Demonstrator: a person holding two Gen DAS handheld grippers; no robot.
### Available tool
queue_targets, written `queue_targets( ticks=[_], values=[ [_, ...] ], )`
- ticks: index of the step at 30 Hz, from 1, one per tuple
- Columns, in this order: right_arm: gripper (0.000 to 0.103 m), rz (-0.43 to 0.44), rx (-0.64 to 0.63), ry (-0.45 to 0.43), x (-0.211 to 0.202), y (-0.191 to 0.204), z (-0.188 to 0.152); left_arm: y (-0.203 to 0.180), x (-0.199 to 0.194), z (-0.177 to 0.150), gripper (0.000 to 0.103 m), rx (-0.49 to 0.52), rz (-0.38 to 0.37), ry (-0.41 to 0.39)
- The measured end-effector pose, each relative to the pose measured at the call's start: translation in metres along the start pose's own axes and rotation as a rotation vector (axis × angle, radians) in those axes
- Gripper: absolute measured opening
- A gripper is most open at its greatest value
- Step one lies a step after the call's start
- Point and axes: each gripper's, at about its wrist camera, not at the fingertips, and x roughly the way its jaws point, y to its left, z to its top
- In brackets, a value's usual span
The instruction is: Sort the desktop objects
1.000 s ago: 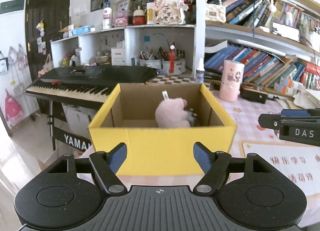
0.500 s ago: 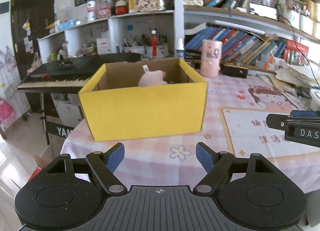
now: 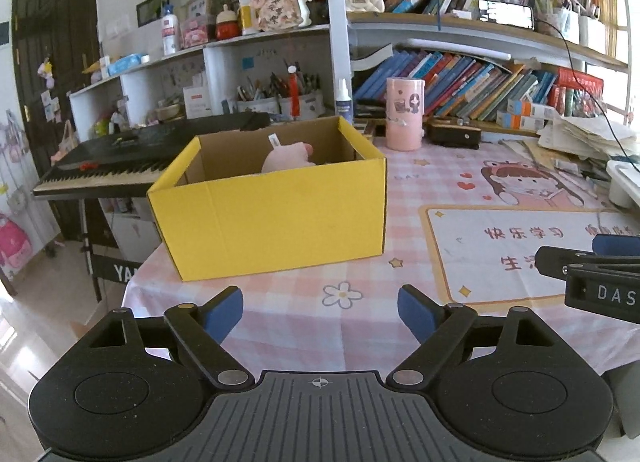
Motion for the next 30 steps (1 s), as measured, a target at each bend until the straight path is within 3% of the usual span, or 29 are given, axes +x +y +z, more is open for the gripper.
queue_targets(
  ticks=[21,23,30],
  values=[
    [0.091,-0.017,0.015,0.04,-0.01,-0.009,-0.012,-0.01,-0.005,-0.006,0.102,-0.001,-0.003,0.036],
    [0.1,-0.025,0.018,0.049,-0.009,-0.01,-0.013,-0.01,-0.005,-0.007,0.103,-0.001,-0.002,0.043],
    [0.103,-0.046,0.026,0.075,-0.008,-0.013,-0.016,-0.013,-0.001,-0.008,0.103,0.008,-0.032,0.078]
  ],
)
